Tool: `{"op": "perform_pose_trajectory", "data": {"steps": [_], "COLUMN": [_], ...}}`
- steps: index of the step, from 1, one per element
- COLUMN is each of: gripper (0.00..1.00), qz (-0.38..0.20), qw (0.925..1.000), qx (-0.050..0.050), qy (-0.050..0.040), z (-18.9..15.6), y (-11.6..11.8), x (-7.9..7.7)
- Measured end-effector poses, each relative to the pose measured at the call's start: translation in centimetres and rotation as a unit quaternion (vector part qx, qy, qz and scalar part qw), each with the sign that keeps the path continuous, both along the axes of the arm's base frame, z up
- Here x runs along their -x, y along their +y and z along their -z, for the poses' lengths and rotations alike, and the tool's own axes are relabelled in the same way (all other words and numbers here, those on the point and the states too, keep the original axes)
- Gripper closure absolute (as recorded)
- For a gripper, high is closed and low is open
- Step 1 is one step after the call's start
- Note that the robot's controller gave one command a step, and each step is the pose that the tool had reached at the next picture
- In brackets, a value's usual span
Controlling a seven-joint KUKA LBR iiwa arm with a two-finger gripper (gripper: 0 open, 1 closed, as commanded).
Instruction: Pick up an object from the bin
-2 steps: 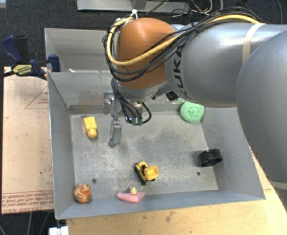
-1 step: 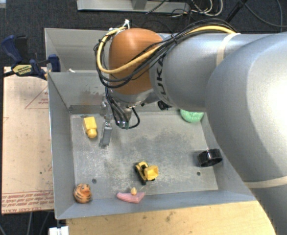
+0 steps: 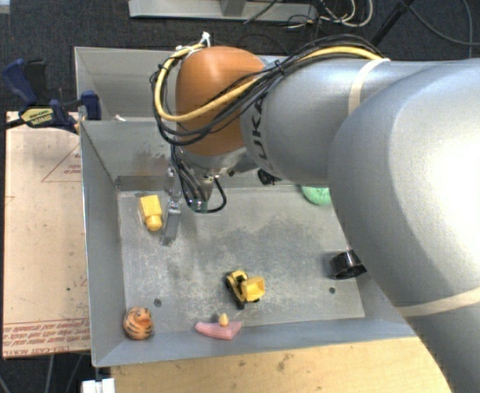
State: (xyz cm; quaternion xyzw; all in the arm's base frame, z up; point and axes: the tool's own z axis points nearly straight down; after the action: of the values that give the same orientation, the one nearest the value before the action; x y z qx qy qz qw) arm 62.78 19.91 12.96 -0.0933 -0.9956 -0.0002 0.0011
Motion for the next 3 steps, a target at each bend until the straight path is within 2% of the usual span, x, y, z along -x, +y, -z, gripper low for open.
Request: {"op": "perform_pose_trajectory", "data": {"steps": [1,2,3], "gripper": [0.00,0.00,1.00], "qz": [0.033,0.121,0.084], "qw": [0.9994,0.9926,0.9965], "qx": [-0.001,0.000,0.000], "qy": [-0.0029,-0.0030,-0.0024], "z": [1.4,5.9,5.9], "y": [1.5,2.3,1.2], "x": [-0.7,-0.4,-1.3]}}
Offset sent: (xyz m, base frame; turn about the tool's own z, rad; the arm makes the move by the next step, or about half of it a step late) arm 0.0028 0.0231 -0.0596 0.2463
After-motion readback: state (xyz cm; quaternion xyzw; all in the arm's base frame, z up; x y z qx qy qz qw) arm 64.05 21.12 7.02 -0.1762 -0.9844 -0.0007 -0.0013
